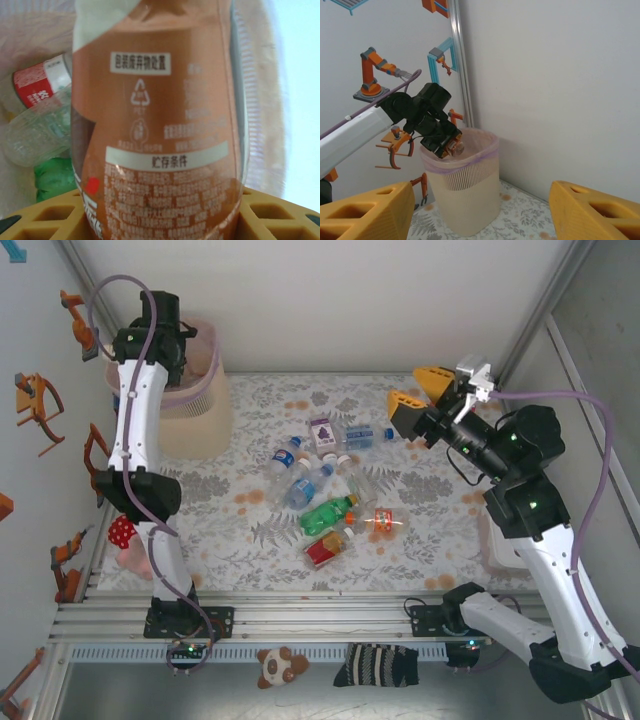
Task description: Put the plastic bottles in the bin
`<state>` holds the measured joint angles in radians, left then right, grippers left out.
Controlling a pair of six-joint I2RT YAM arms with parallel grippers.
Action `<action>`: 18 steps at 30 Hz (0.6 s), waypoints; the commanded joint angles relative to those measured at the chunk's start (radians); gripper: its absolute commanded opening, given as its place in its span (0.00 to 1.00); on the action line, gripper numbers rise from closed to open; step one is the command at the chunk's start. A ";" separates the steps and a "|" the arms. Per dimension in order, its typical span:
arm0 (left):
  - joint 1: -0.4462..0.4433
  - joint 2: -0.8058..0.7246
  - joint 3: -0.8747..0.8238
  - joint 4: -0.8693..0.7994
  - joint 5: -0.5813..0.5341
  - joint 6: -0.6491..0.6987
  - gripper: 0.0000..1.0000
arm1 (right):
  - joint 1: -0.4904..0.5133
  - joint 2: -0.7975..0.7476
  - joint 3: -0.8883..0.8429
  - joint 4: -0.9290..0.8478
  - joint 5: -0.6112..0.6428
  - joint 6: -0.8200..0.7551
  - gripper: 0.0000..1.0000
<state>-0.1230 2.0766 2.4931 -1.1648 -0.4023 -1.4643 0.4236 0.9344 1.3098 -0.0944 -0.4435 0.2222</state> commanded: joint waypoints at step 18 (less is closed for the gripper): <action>0.049 0.112 0.023 -0.091 0.098 -0.175 0.52 | 0.007 0.000 -0.006 -0.034 0.022 -0.071 0.71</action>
<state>-0.0772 2.1731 2.4939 -1.2026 -0.3244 -1.6119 0.4236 0.9367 1.3087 -0.1246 -0.4389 0.1658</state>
